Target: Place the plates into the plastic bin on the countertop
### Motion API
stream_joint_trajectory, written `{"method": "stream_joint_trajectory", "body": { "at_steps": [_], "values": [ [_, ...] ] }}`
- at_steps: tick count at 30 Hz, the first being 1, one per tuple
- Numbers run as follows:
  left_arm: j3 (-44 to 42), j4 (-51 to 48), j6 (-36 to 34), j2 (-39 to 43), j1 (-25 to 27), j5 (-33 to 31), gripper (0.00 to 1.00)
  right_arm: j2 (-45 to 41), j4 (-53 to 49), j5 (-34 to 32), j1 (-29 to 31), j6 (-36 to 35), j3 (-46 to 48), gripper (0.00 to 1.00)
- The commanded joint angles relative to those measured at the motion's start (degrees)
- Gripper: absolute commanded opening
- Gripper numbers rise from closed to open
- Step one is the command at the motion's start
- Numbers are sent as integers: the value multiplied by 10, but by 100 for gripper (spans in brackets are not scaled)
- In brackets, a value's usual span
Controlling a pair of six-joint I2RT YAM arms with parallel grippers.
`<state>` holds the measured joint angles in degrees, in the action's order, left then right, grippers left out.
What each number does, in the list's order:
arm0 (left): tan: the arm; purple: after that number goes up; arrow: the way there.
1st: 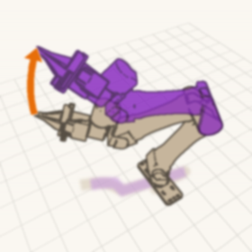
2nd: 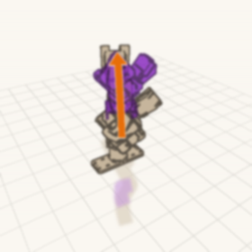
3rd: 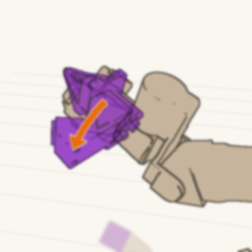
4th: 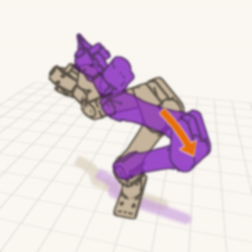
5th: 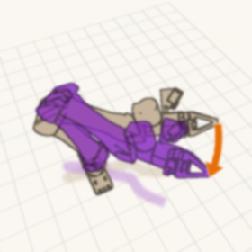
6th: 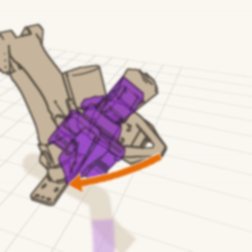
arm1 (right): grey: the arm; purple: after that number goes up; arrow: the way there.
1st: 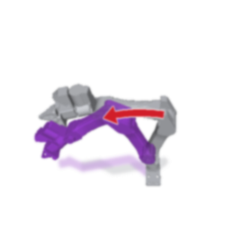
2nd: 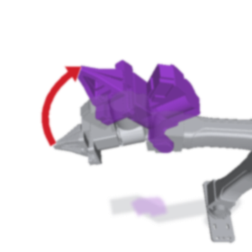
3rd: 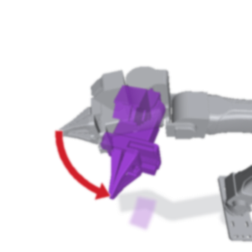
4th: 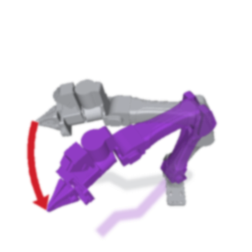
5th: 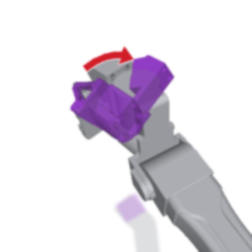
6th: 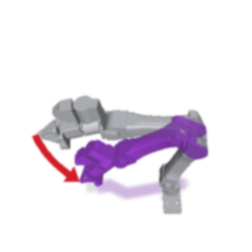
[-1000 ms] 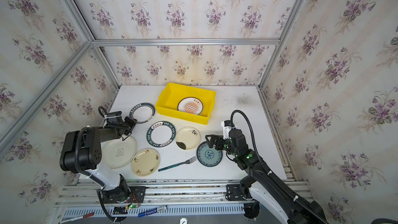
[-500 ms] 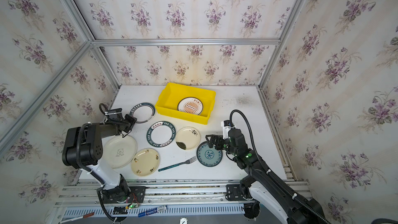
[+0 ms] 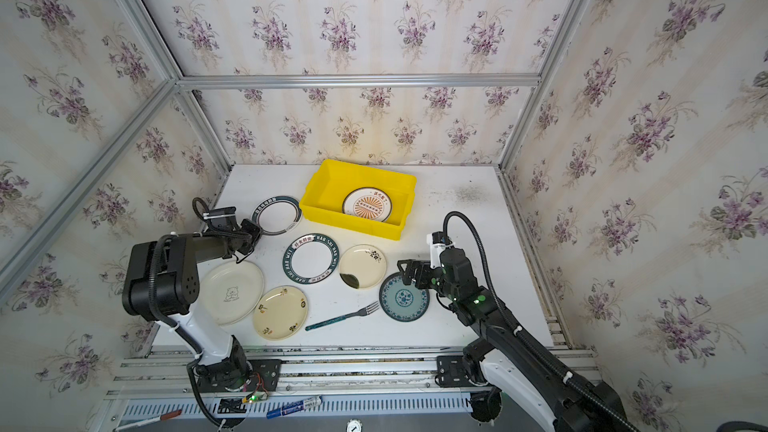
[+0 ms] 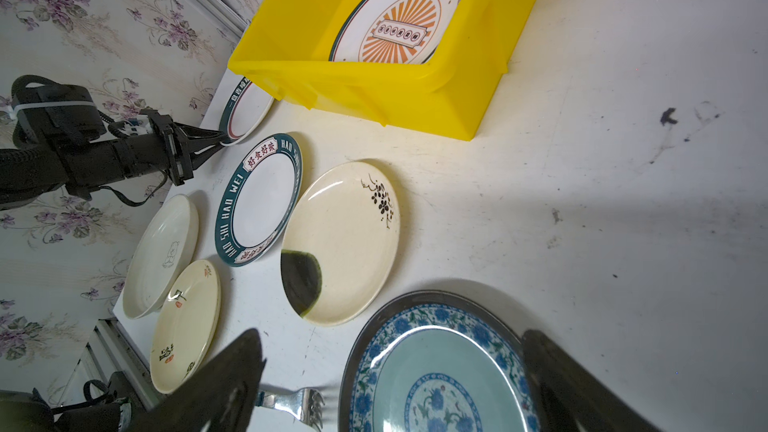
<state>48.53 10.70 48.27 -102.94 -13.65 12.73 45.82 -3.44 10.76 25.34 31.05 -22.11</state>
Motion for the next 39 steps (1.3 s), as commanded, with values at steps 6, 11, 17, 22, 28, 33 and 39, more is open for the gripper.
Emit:
{"method": "stream_joint_trajectory", "body": {
  "at_steps": [6,11,17,22,28,33,39],
  "values": [
    [0,-2,-4,-1,-3,5,4,-6,9,-7,1,1,-8,99],
    [-8,2,-2,5,-5,2,2,-10,3,-8,1,1,-8,99],
    [-36,37,12,28,-7,3,0,-17,-2,-8,1,7,-9,99],
    [-50,38,15,71,-8,-6,0,-27,-9,-2,1,18,-17,99],
    [-69,57,32,136,-8,-23,0,-27,-59,-19,1,-4,-53,99],
    [-72,66,42,172,-8,-21,0,-22,-69,-8,1,-9,-76,99],
    [-93,66,38,240,-7,-28,0,-19,-69,-4,1,4,-85,99]
  ]
}}
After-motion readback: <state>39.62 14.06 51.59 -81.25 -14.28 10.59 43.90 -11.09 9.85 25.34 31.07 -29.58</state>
